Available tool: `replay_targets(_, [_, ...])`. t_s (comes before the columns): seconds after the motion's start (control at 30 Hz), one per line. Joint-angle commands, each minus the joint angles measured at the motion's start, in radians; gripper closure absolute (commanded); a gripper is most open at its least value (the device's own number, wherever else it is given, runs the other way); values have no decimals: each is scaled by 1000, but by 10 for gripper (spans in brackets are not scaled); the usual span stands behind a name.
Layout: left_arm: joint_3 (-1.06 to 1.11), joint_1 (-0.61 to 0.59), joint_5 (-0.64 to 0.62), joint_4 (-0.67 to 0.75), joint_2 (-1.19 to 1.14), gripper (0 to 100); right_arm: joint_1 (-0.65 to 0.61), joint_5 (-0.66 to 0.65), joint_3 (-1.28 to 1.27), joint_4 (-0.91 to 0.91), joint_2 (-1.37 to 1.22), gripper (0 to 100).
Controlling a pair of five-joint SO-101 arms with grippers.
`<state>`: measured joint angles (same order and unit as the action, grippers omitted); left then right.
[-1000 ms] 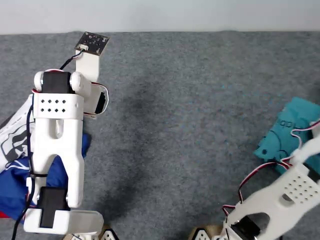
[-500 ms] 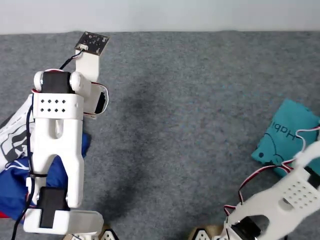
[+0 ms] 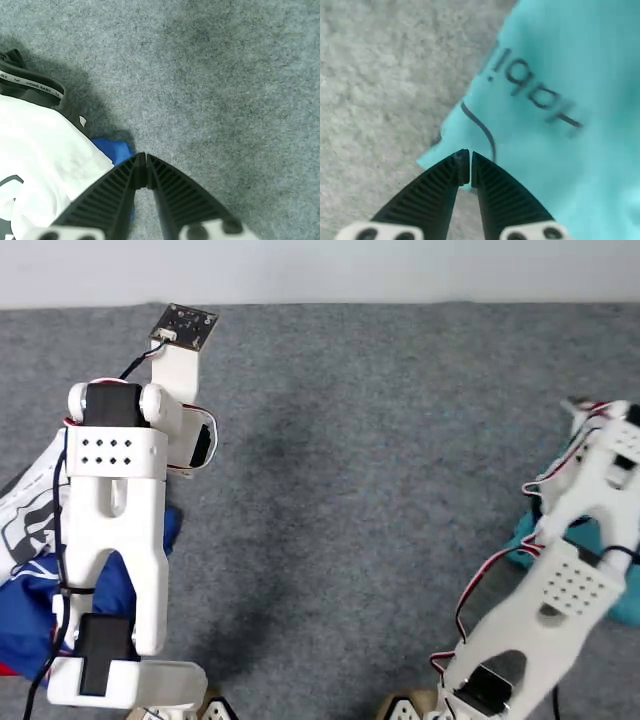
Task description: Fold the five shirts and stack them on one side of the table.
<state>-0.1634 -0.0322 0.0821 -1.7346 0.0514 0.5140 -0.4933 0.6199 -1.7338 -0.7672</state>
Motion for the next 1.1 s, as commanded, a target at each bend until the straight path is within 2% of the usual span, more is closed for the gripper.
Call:
replay_targets(0.0, [-2, 2, 6, -18, 43, 994, -50, 37, 6, 1, -53, 989])
replay_targets(0.17, [-2, 2, 6, -18, 43, 994, -67, 55, 11, -16, -28, 989])
replay_targets(0.53, [-4, 2, 9, -18, 44, 994, 25, 54, -2, -62, 360, 989])
replay_targets(0.77, [-8, -20, 11, -18, 114, 992, 4, 48, -195, -62, 607, 989])
replay_targets(0.93, [-2, -150, 17, -20, 167, 992, -2, 51, -411, -62, 760, 989])
replay_targets(1.07, [-2, -305, 153, -20, 150, 983, 1, 52, -578, -61, 866, 989])
